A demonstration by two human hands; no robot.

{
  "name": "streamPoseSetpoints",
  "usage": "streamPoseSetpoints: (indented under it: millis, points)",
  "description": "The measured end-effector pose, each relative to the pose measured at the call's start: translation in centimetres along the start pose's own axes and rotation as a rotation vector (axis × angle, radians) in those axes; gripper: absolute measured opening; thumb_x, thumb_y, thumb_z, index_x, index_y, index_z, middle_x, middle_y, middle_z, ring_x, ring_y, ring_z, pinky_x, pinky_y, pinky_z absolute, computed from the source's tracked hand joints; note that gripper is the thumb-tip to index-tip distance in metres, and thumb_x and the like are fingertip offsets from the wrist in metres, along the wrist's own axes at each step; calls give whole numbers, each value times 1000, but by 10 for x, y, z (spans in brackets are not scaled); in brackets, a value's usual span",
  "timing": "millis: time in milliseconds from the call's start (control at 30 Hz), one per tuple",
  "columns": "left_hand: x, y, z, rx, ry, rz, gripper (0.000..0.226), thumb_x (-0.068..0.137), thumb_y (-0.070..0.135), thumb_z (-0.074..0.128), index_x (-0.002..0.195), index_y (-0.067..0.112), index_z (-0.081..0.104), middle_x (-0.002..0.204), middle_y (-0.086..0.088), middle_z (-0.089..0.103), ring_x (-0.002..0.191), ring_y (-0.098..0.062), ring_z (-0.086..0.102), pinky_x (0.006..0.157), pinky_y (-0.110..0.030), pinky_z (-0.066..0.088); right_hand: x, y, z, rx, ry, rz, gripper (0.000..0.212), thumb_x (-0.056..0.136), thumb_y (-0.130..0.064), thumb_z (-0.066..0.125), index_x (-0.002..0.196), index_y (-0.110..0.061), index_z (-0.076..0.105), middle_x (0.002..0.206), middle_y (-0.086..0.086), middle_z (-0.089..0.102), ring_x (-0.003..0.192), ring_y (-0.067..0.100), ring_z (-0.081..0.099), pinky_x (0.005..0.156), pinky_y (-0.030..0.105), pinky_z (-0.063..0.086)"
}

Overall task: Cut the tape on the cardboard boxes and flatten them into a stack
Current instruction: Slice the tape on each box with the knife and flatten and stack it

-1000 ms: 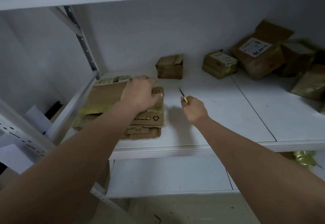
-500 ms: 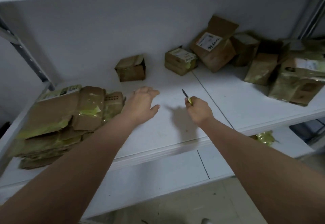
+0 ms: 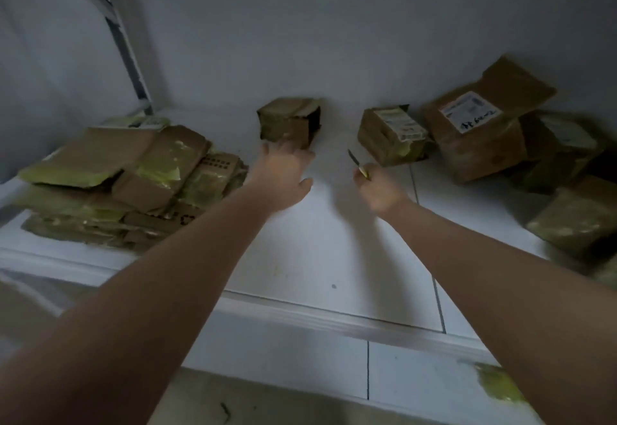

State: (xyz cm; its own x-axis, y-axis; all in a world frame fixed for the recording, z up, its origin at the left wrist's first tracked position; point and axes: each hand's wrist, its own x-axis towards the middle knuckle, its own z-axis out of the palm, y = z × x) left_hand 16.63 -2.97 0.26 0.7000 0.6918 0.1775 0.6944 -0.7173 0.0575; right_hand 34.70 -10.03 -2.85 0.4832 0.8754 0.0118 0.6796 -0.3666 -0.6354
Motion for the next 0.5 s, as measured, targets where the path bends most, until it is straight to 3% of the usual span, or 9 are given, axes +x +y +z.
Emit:
streamPoseSetpoints:
  millis: [67,133,200,333,500]
  points:
    - [2,-20,-13,66,-4,-65,58,96,35,47,148,17,32,152,-15,30,145,-29,16,117,-49,7,28,-18,5,43,-50,-54,19,98,-22,41,84,-16,53,87,7,55,94,31,55,79,35,45]
    - [6,-38,-26,130,-20,-106,59,97,36,45,150,15,28,155,-14,24,147,-28,11,117,-50,3,51,-35,9,79,-79,-81,23,95,-9,40,108,-6,59,115,16,58,108,33,54,92,41,47]
    - [7,-51,-34,183,-28,-128,61,97,37,45,150,14,26,158,-12,20,148,-28,9,117,-51,2,67,-48,16,65,-97,-87,33,97,-7,37,122,-1,56,127,18,54,115,33,52,96,39,45]
    - [11,-72,-39,273,-46,-122,59,98,38,43,150,15,26,159,-11,16,148,-28,6,118,-53,2,111,-65,38,46,-151,-128,36,95,-5,42,126,-14,59,137,12,50,124,31,48,103,33,40]
    - [16,-89,-36,336,-70,-105,56,99,39,40,150,19,28,160,-10,13,148,-26,2,119,-52,-1,160,-76,64,-52,-121,29,37,97,-26,46,133,-23,55,141,14,39,128,35,35,111,38,30]
